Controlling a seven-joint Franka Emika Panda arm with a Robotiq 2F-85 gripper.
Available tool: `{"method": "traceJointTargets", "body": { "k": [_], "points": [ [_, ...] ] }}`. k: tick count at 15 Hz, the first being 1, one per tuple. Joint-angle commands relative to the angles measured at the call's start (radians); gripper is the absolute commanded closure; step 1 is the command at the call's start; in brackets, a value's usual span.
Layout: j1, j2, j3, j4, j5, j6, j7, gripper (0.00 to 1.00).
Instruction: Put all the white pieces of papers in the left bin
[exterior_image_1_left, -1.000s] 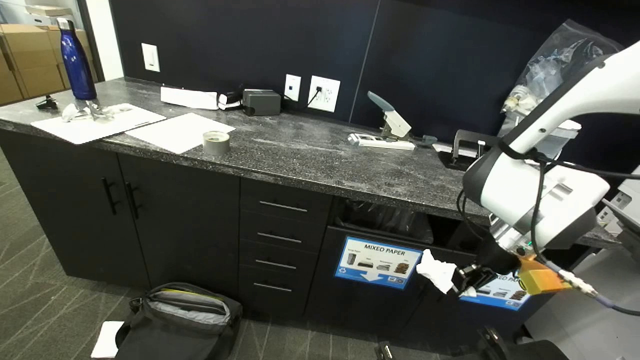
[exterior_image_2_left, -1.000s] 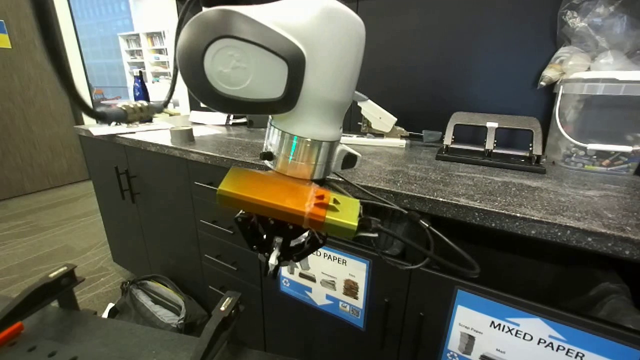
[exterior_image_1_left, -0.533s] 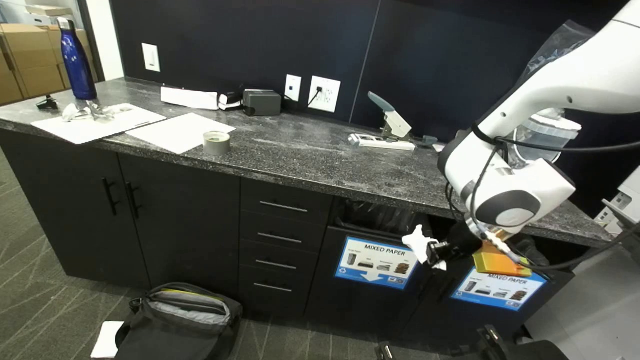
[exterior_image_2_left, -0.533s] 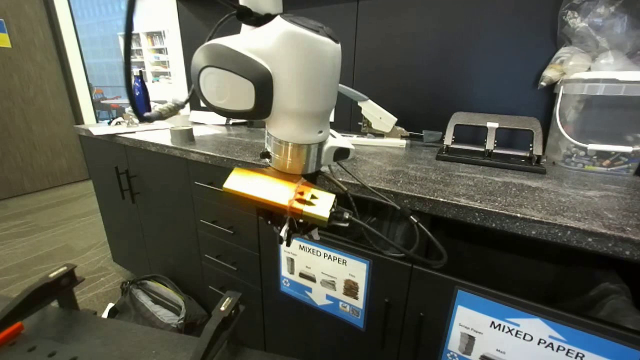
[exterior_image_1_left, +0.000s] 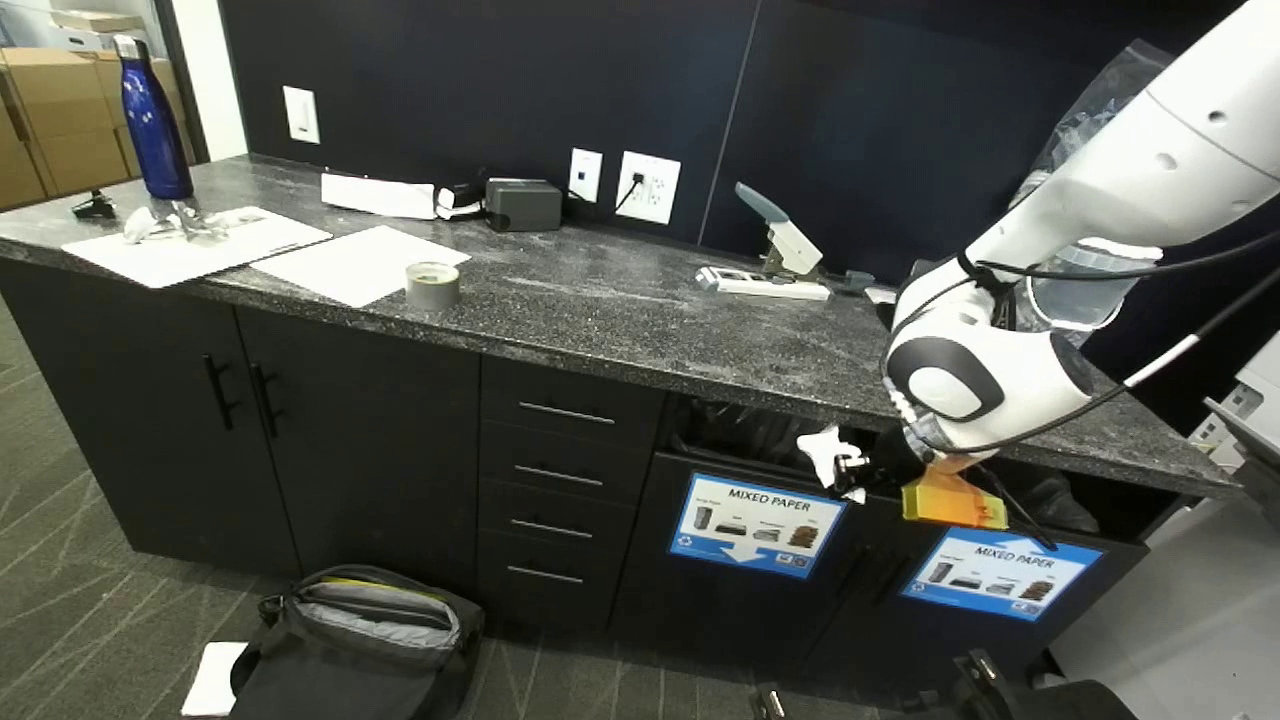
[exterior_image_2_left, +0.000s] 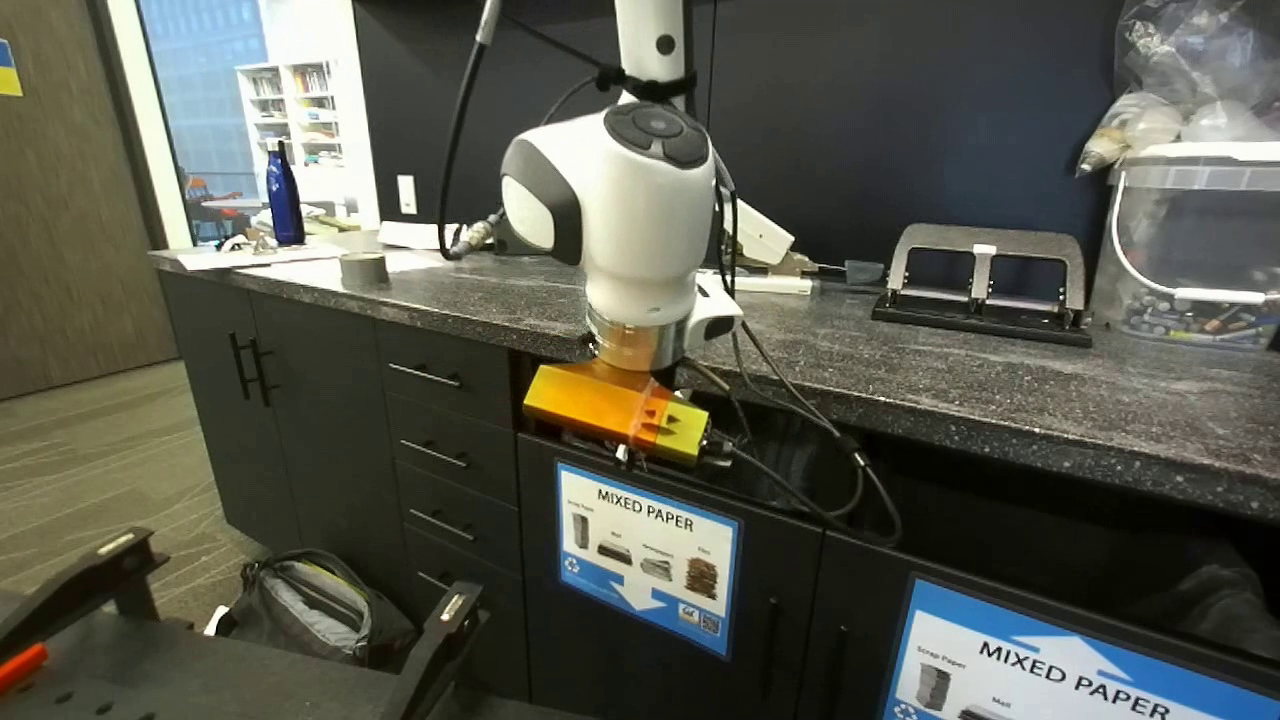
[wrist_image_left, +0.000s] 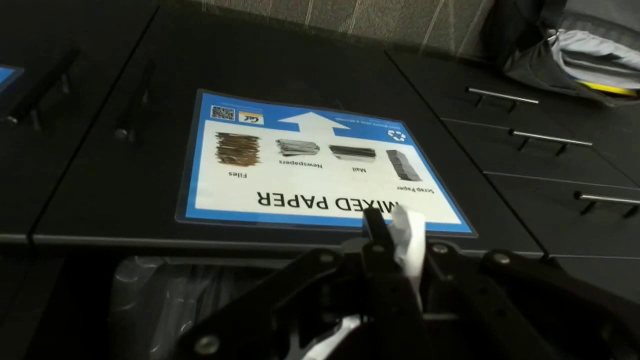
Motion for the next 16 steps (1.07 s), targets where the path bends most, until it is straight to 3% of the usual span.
{"method": "traceJointTargets", "body": {
  "k": [1, 5, 10, 11, 12, 16],
  "points": [
    [0.081, 0.115, -0.094, 0.102, 0.163, -0.037, -0.176, 0.91],
    [0.170, 0.174, -0.196, 0.162, 0.388, -0.179, -0.340, 0.90],
    [0.245, 0.162, -0.294, 0.120, 0.715, -0.429, -0.563, 0.90],
    [0.407, 0.160, -0.441, 0.096, 0.733, -0.529, -0.487, 0.90],
    [0.367, 0.164, -0.447, 0.116, 0.649, -0.551, -0.445, 0.90],
    [0.435, 0.187, -0.565, 0.136, 0.638, -0.659, -0.452, 0.90]
  ]
}}
